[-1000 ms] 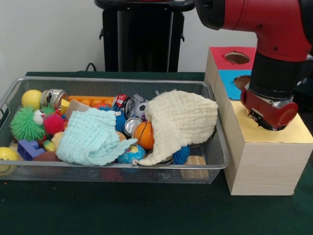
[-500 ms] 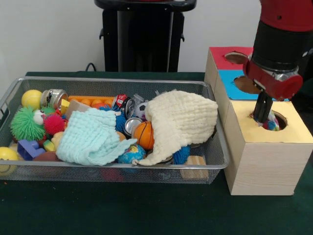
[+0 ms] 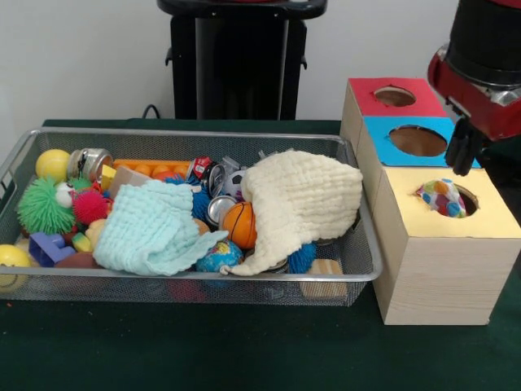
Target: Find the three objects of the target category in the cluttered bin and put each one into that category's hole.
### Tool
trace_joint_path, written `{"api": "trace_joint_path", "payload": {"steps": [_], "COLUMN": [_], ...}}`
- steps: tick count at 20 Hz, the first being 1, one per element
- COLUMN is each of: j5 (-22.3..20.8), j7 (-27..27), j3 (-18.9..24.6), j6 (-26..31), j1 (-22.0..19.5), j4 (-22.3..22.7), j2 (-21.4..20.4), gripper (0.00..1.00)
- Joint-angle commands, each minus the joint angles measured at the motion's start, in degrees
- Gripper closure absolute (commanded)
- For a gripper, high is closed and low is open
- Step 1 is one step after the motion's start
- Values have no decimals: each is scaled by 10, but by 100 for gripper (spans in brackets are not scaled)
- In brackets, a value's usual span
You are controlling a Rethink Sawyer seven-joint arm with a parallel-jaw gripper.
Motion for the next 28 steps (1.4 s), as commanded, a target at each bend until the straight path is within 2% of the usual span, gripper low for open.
{"api": "trace_joint_path", "payload": {"steps": [1,4,8,15,20,24,28], "j5": [2,-4,-5,-7,-6,-5,-9], "j7": [47,51,67,51,33,19,6], "j3": [48,33,24,26,26,28,27], "j6": [189,197,166,71,10,-32,-59], "j1": [-22,-20,-14,-13,-12,-16,-20], "j4": [-289,-344,-359,-255,-156,-100,-65], "j2": [117,156,185,160,123,106,94], "gripper": [100,100,100,100,100,100,100]}}
